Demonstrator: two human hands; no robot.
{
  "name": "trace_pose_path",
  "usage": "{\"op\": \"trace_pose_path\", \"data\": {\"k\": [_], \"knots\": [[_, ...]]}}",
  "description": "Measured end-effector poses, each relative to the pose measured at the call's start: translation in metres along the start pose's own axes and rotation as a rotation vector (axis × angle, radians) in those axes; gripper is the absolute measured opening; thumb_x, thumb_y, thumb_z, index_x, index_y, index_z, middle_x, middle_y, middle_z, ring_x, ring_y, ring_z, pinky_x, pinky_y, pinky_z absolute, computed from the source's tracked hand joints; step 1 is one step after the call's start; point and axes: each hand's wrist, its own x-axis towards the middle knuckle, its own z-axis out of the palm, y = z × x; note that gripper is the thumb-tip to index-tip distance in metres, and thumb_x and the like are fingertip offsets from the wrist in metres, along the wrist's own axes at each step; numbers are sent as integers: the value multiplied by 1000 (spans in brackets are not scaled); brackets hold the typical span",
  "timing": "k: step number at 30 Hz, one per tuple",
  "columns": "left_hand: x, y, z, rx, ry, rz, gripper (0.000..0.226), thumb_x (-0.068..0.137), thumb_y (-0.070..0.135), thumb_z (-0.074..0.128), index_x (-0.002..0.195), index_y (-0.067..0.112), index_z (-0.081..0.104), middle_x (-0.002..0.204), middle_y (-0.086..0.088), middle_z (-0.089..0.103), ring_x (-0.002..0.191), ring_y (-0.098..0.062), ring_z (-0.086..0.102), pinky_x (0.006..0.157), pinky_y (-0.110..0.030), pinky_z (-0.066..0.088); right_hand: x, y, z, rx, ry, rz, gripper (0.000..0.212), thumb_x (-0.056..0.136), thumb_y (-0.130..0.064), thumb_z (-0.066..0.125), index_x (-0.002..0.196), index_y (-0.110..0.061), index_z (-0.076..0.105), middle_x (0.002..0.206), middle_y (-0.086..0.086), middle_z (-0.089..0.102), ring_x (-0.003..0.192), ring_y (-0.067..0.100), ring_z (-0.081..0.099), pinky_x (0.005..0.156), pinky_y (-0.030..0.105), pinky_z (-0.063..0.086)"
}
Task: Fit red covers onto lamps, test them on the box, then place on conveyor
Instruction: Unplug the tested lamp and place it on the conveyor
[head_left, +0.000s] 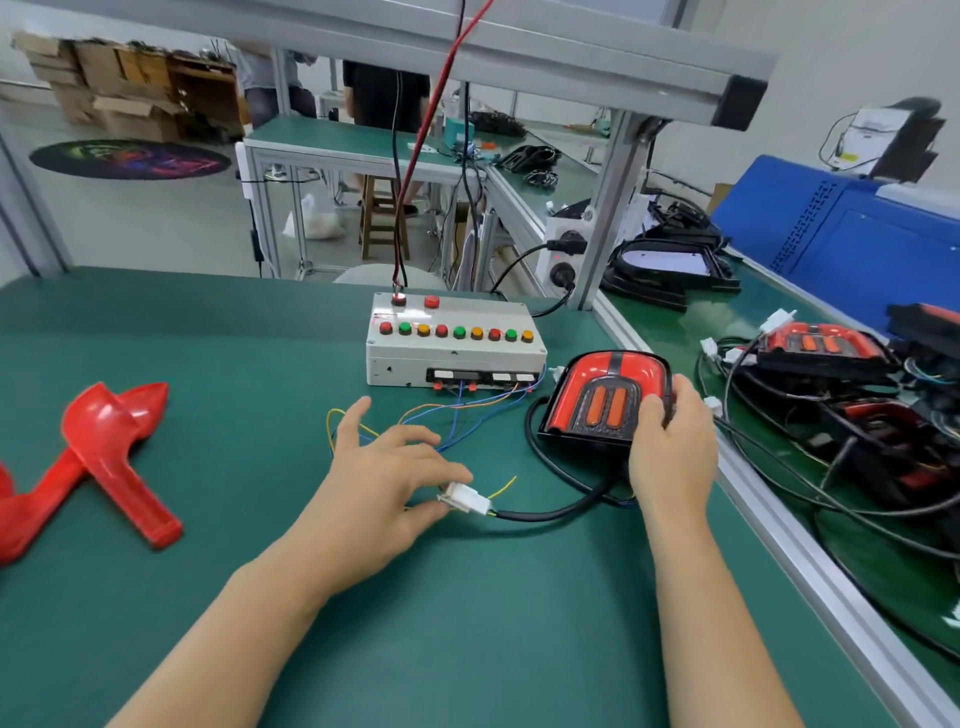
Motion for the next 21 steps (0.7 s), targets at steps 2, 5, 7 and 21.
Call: {"op": "trace_pose_path", "data": {"k": [2, 5, 7, 21], "knots": [[1, 0, 0, -9, 50, -37, 26, 79, 20, 76, 102, 33, 73, 94, 18, 68, 113, -7, 55, 114, -44, -2, -7, -10, -1, -59, 71, -218, 35, 97, -22, 46, 128, -10, 55, 127, 7, 59, 118, 28, 50, 109, 47, 31], [2, -2, 2, 9, 71, -55, 26, 82, 21, 74, 104, 34, 72, 95, 20, 66, 112, -5, 54, 114, -44, 0, -24, -30, 0, 127, -87, -482, 26, 89, -25, 55, 107, -14, 70, 103, -6, 68, 96, 17, 58, 97, 46, 42], [2, -2, 1, 28, 74, -50, 26, 82, 21, 74, 104, 33, 71, 93, 22, 66, 110, -5, 54, 113, -45, 3, -41, -39, 5, 195, -327, -572, 18, 86, -31, 61, 94, -23, 75, 90, -24, 68, 91, 11, 61, 93, 33, 43], [3, -3, 1, -67, 231, -102, 33, 79, 28, 56, 108, 28, 70, 92, 21, 61, 100, 7, 46, 111, -34, 5, -58, -38, 18, 52, -811, -541, 28, 74, -38, 79, 95, -32, 62, 89, -16, 67, 89, 0, 56, 79, 6, 37]]}}
